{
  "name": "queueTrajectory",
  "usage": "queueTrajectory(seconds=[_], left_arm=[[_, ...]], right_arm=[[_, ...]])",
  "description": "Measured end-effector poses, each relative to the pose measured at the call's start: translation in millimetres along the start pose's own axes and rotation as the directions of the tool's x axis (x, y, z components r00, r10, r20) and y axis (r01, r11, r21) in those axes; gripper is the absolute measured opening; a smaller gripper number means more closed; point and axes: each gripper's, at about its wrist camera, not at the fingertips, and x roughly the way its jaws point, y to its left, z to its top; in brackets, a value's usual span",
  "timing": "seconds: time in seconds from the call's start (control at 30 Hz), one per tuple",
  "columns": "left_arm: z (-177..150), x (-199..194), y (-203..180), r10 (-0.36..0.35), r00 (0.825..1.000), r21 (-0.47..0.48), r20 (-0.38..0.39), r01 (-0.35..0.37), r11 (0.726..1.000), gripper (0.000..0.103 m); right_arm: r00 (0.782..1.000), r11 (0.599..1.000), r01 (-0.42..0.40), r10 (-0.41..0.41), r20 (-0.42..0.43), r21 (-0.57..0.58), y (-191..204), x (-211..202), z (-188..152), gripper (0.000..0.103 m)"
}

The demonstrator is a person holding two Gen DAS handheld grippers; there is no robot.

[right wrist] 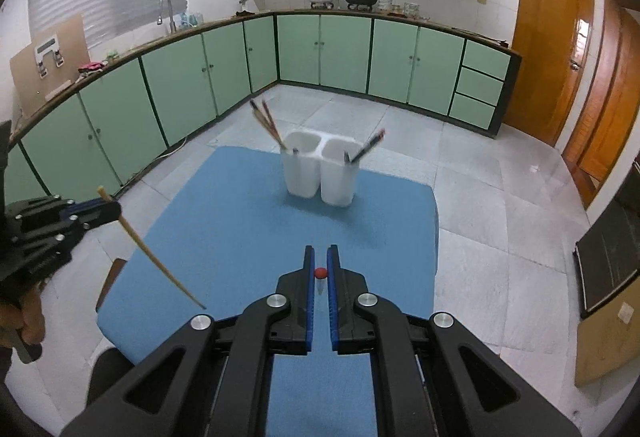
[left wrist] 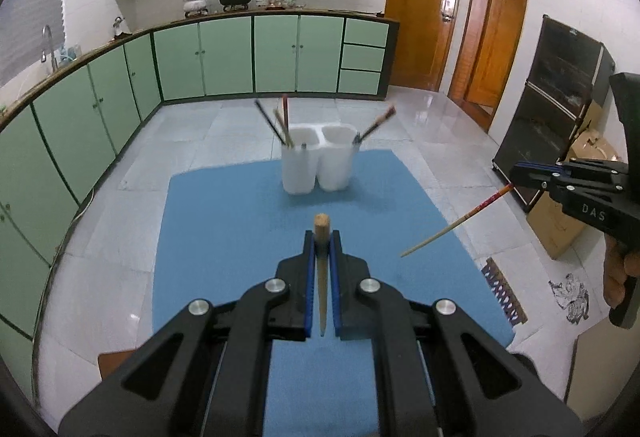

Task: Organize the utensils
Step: 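Lift and carry both chopsticks upright toward the white holder, then drop the chopsticks into the holder and open both tools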

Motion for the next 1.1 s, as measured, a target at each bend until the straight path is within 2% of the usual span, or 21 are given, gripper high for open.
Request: queueTrajectory(seconds=[0.1, 0.3, 0.57, 0.8, 1.1], left_arm=[[30.1, 0.9, 0.9, 0.009, 1.0, 0.012, 0.023, -0.009, 1.0, 0.006], [99.7, 4.4, -3.6, 0.019, 0.994, 0.017, 0.112, -0.021, 1.0, 0.006], [173.6, 26.5, -4.9, 0.026, 0.979, -0.028, 0.203, -0.02, 0.999, 0.006], [203.7, 79.6, 2.1, 0.058, 0.975, -0.071, 0.213, -0.043, 0.997, 0.006], [204.3, 159.5, 19.7, 0.083, 0.987, -0.079, 0.141, -0.072, 0.994, 0.006]], right_arm=[[1.0, 1.0, 0.001, -0.001, -0.015, -0.001, 1.4, -0.6, 34.7, 0.006], [1.0, 1.0, 0.005, -0.006, 0.016, 0.017, 0.9, -4.4, 108.7, 0.006], [0.997, 0.999, 0.048, -0.049, 0.055, 0.021, -1.5, 14.8, 176.7, 0.006], [0.997, 0.997, 0.06, -0.062, 0.04, 0.058, -19.1, 68.3, 193.2, 0.006], [0.998, 0.992, 0.052, -0.048, -0.035, 0.117, -46.2, 151.6, 187.4, 0.006]])
